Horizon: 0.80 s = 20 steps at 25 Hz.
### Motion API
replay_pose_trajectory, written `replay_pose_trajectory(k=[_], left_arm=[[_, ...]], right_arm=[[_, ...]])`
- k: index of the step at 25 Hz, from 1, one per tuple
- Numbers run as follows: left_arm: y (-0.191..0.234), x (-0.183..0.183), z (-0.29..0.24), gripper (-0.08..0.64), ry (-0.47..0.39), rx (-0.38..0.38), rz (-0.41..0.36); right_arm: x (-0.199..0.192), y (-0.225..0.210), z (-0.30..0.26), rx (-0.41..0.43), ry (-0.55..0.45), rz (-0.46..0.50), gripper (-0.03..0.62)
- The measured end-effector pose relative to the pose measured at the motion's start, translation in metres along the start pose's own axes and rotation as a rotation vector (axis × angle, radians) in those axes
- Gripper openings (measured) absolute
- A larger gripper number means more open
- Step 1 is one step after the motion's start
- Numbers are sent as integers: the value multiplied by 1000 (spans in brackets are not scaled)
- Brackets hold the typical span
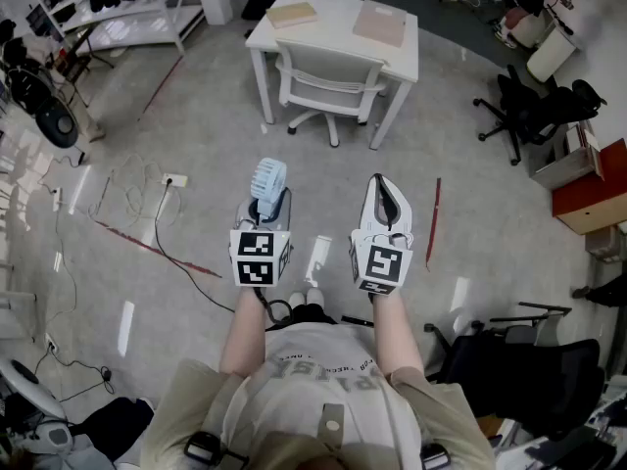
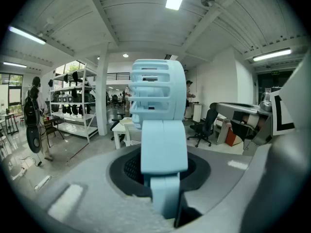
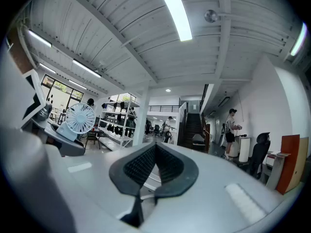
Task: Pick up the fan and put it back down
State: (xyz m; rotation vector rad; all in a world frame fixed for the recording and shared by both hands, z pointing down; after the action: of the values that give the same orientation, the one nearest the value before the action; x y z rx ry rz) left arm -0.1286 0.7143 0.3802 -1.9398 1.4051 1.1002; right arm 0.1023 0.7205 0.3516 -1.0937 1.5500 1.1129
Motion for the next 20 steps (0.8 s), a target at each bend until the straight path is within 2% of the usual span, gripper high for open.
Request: replay_pose_trajectory(k=[13,16,20], left_arm=[[-2,8,-4,92,-28,-4,-9],[-5,15,-3,92,-94,-16,-20],[-11,29,2,92,-255,-21,-60]], right_arm=[[9,2,-2,13,-11,18,-2],[9,-3,-3,31,-21,-10,-2],[7,-13,-5,78,-100,-96,0]])
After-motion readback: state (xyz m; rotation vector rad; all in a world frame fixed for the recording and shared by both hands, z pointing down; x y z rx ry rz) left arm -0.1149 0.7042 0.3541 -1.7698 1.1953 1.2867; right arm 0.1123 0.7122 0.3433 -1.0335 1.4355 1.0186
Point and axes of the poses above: the fingertips, and each gripper's own axes: z backward along the fingers, y to its left, x out of its top, the point moved 10 cm from there along z, backward along the fingers, and after that the axes turned 12 degrees about y, right-handed, at the moved point
